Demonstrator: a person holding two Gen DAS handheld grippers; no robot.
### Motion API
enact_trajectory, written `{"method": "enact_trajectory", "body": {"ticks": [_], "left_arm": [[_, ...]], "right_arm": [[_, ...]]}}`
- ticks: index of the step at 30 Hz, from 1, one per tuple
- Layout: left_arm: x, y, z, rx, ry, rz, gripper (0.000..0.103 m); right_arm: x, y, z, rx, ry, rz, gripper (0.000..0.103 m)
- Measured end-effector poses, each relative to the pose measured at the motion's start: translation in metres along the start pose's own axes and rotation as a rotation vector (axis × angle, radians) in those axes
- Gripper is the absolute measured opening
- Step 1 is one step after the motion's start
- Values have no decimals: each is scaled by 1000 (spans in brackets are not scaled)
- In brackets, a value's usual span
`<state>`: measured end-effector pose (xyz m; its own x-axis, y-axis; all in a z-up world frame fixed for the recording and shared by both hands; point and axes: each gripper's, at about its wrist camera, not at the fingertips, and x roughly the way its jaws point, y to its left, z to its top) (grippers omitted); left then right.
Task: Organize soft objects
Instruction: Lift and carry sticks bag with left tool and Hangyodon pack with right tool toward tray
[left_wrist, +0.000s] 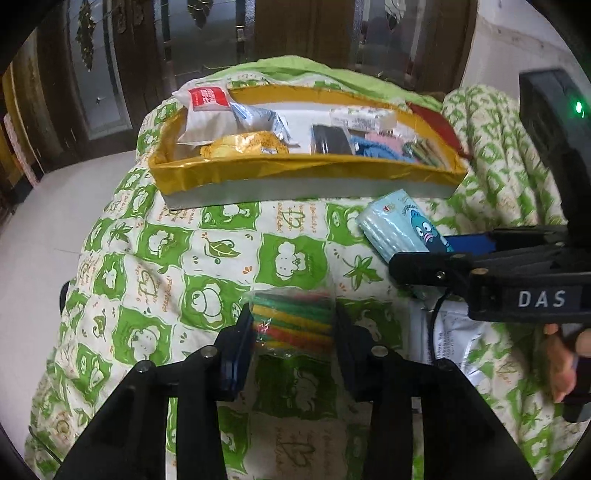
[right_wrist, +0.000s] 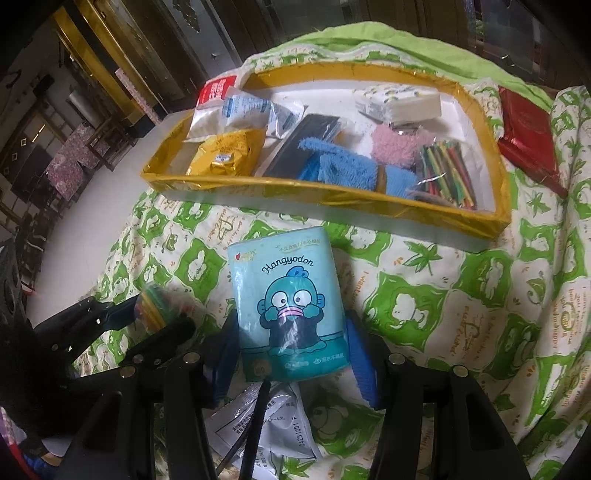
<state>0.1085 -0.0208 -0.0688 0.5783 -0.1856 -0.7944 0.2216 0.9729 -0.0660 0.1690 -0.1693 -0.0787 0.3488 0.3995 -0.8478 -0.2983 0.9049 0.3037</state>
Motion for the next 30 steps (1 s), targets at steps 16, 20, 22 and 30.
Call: {"method": "enact_trajectory", "body": {"ticks": [16, 20, 22, 30], "left_arm": [[-16, 10, 1, -68, -43, -31, 39], [-16, 12, 1, -80, -45, -33, 39], [-16, 12, 2, -82, -45, -33, 39], [-18, 13, 2, -90, -52, -34, 39]], "right_arm": [[-15, -1, 0, -7, -58, -12, 59], [-19, -3, 1, 3, -72, -10, 59], [-20, -5, 2, 10, -76, -9, 59], [-25, -11, 4, 34, -91, -4, 59]]}}
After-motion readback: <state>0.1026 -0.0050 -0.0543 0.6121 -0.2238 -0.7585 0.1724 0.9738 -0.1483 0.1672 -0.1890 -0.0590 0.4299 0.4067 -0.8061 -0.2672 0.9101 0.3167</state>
